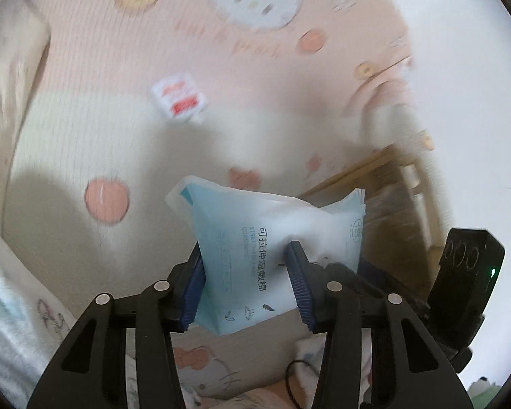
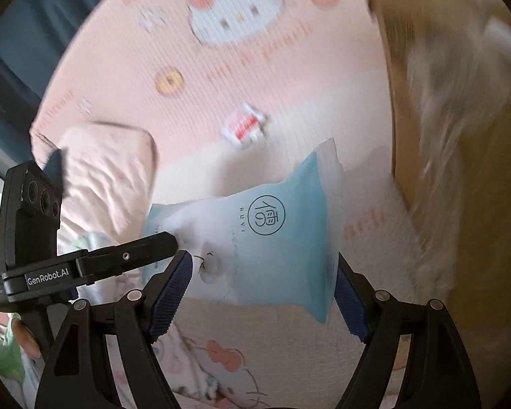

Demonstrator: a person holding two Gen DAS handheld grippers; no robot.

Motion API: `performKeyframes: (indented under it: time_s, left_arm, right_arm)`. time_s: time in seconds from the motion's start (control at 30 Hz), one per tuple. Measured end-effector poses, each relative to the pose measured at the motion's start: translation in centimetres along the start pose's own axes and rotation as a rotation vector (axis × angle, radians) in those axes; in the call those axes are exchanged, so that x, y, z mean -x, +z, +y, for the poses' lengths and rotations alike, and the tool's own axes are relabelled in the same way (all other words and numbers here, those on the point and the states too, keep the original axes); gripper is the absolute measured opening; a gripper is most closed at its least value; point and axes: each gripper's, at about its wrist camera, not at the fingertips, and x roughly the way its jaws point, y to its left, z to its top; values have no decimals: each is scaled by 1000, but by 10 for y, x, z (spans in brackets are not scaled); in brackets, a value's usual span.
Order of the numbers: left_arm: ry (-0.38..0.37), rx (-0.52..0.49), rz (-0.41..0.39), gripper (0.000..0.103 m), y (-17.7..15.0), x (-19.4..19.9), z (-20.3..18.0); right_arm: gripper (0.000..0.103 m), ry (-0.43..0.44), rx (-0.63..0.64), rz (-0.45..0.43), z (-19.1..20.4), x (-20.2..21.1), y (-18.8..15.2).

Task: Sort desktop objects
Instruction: 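Carry the wipe pack over the cardboard box with both grippers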

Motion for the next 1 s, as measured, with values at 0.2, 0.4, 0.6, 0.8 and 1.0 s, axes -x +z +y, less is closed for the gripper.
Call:
performKeyframes:
  time_s: [0.2, 0.4, 0.6, 0.8, 1.0]
  left_arm:
    - [-1, -136, -95, 51, 12, 32, -59]
    - [-25, -259, -130, 51, 19, 27, -123]
    - [-58, -334, -125, 51, 24, -8, -186]
    - [-88, -381, -105, 51, 22, -29, -232]
    - [-70, -417, -71, 51, 15, -49, -263]
  right_arm:
    - [79, -70, 98, -141, 19, 59, 13]
    - [79, -111, 70, -239, 0, 112, 20]
    - [79, -182, 30, -300, -38, 154, 27]
    - [79, -238, -8, -341, -71, 181, 32]
    - [80, -245, -48, -322, -104, 197, 34]
